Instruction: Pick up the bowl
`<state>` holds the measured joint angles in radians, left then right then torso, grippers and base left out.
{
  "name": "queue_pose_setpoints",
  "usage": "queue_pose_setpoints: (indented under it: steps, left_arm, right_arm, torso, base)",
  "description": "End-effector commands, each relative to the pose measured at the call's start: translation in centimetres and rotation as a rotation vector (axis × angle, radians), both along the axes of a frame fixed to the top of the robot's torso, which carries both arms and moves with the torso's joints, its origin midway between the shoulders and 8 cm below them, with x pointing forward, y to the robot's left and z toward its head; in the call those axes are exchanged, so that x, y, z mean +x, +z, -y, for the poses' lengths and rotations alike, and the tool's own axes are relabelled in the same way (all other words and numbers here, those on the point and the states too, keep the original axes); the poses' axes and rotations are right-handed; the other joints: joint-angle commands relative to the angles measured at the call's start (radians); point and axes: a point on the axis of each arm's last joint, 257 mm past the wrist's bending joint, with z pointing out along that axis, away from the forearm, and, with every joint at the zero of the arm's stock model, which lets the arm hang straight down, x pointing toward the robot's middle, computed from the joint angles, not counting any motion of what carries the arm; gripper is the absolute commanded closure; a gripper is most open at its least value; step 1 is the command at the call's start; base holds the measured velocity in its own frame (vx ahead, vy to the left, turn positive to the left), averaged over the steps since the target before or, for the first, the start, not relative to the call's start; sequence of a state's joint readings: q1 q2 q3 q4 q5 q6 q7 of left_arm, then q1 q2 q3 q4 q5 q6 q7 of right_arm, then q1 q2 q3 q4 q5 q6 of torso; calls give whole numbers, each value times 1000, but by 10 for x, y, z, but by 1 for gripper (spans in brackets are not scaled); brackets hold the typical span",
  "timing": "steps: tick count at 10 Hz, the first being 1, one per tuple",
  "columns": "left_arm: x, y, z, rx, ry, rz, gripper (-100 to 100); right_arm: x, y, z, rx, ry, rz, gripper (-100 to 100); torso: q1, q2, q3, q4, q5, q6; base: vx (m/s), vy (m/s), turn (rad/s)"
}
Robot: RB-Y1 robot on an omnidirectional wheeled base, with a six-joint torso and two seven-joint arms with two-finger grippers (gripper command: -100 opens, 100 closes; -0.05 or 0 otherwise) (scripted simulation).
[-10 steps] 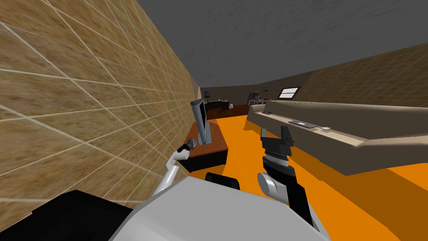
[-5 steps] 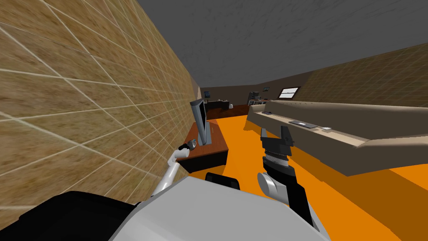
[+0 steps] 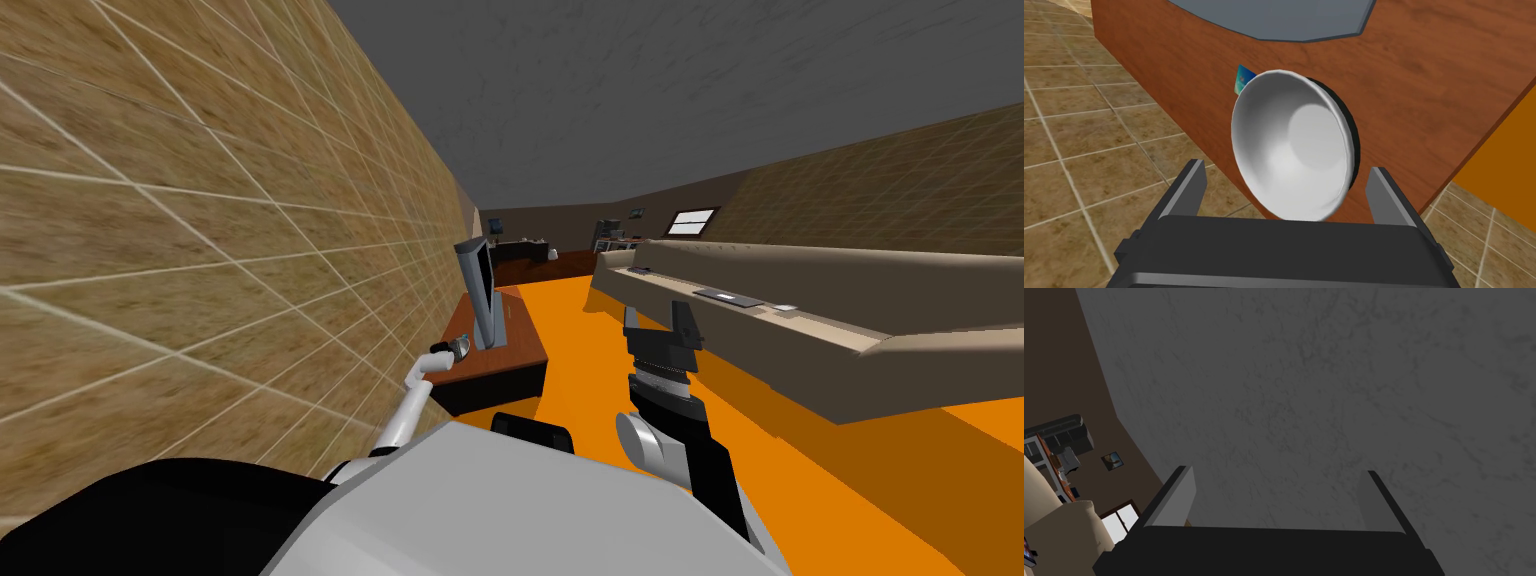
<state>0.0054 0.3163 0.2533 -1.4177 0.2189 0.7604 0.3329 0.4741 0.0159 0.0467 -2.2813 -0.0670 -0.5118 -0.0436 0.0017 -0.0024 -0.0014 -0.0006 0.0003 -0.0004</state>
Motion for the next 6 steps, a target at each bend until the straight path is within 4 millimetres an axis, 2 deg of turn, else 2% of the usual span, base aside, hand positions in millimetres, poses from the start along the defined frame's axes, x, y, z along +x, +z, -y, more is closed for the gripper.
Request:
queue_pose_setpoints:
  steps: [1, 5, 6]
  left_arm:
    - [-7, -13, -1, -23, 18, -60, -100]
    - [-20, -37, -3, -70, 50, -176, -100]
    - [-20, -37, -3, -70, 50, -176, -100]
  right_arm:
    - [0, 0, 0, 0, 0, 0, 0]
    - [0, 0, 0, 0, 0, 0, 0]
    - [0, 0, 0, 0, 0, 0, 0]
  torso:
    - [0, 0, 0, 0, 0, 0]
    - [0, 1, 0, 0, 0, 0]
    - [1, 0, 0, 0, 0, 0]
  base:
    - [30, 20, 6]
    - [30, 31, 3]
    - [30, 30, -2]
